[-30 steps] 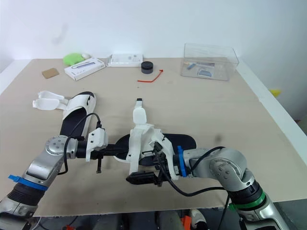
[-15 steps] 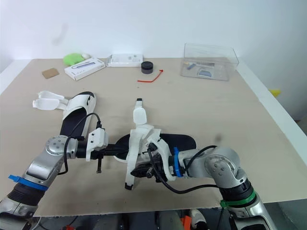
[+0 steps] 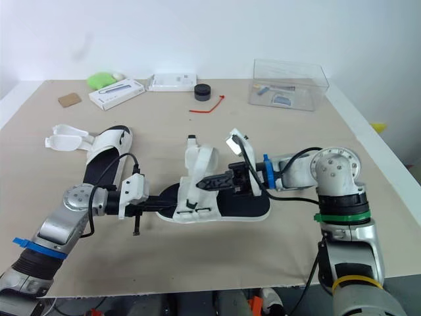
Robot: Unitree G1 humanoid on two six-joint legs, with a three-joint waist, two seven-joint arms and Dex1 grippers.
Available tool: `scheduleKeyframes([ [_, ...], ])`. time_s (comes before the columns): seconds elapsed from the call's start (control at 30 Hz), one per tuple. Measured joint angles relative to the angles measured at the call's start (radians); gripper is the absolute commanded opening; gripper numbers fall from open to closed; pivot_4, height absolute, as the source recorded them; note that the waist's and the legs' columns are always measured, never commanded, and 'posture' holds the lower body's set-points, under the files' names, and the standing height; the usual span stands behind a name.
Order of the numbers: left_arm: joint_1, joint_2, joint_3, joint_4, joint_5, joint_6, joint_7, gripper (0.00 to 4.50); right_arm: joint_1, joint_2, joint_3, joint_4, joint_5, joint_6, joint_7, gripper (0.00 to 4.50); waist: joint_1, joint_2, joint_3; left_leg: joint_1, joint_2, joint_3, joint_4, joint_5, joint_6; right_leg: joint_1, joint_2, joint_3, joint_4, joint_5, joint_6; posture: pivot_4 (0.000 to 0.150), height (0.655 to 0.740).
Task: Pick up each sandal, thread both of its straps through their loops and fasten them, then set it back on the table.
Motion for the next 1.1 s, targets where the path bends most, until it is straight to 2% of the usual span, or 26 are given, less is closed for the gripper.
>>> scheduleKeyframes([
  [0.33, -0.003, -0.007, 0.000, 0.005, 0.003, -0.015, 0.001, 0.00, -0.022, -0.047, 0.067, 0.046, -0.040, 0.037, 0.107, 0.09, 0.000, 0.000, 0.000, -0.001, 0.000, 0.000, 0.000, -0.002, 0.003, 0.000, -0.001, 0.000, -0.001, 0.000, 0.000, 0.150, 0.7400],
  [0.87, 0.004, -0.006, 0.000, -0.005, 0.011, -0.010, 0.004, 0.00, -0.024, -0.026, 0.109, 0.080, -0.062, 0.036, 0.070, 0.09, 0.000, 0.000, 0.000, -0.001, 0.000, -0.001, 0.000, -0.002, 0.003, -0.001, -0.001, 0.000, -0.001, 0.000, 0.000, 0.150, 0.7400],
  [1.1, 0.010, -0.010, -0.001, -0.014, 0.014, -0.010, 0.019, 0.00, -0.016, -0.045, 0.150, 0.000, -0.080, 0.036, 0.094, 0.09, 0.000, 0.000, 0.000, -0.001, 0.000, -0.001, -0.001, -0.002, 0.003, -0.001, -0.001, 0.000, -0.001, 0.000, 0.000, 0.150, 0.7400],
])
